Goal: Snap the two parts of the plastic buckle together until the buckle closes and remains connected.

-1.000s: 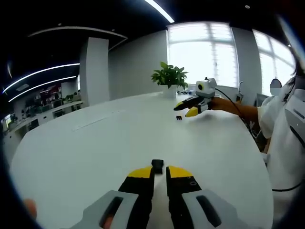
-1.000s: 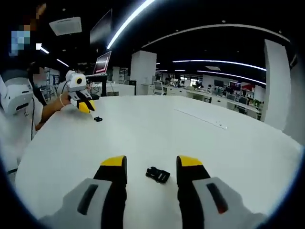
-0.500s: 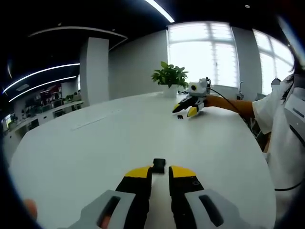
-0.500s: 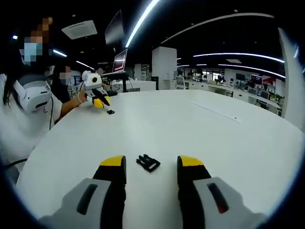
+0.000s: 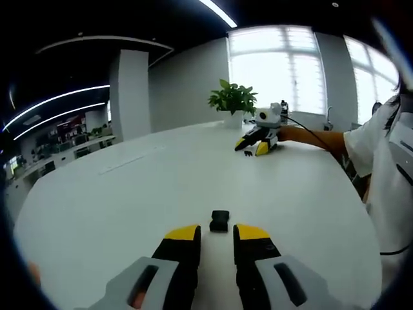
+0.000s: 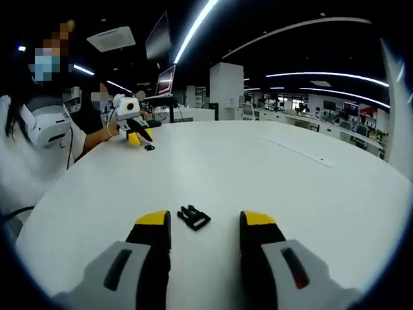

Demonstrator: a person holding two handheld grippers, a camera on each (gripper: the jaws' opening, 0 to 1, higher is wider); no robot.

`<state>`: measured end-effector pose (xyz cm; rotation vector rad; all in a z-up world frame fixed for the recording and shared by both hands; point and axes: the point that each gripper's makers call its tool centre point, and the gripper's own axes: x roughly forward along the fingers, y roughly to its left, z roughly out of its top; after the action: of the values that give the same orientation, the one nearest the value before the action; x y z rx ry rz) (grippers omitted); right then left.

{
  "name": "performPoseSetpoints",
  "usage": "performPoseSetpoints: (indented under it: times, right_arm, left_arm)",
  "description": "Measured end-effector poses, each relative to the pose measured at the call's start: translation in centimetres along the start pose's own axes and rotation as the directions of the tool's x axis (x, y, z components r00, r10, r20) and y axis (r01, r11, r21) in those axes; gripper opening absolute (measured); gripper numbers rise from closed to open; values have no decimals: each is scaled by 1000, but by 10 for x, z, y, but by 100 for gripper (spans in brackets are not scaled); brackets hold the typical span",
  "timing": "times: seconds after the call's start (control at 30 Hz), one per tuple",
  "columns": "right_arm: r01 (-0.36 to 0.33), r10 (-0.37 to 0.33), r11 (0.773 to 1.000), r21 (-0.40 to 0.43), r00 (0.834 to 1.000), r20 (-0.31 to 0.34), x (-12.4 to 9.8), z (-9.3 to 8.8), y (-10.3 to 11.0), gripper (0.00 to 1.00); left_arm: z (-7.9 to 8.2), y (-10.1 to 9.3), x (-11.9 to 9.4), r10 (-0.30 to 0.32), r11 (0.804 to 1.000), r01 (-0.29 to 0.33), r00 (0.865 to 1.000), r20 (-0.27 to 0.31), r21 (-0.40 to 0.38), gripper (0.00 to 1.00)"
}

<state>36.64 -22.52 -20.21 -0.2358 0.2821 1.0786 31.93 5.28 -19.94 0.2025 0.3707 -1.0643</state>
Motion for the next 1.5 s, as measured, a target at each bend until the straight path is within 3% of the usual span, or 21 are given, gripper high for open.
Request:
performPoseSetpoints:
  times: [0.2,0.63,0.9,1.17,1.5]
  right_arm:
    - [-50,50,999,-11,999,5,2,0,3,38]
    - [-85,85,996,-27,996,13,5,2,9,23]
    - [-109,110,993,-49,994,17,6,4,19,13]
    - [-108,109,993,-49,994,17,4,5,19,13]
    - [-77,78,995,-57,997,19,7,7,19,13]
  left_arm:
    - [-7,-5,6,-10,1000,10,999,-30,3,19]
    - [-2,-5,17,-55,997,55,998,-7,-50,19]
    - [0,-6,26,-59,998,59,998,-10,-34,19]
    - [1,-2,24,-47,998,47,999,1,-35,12]
    - [2,-3,23,-60,997,60,998,1,-51,12]
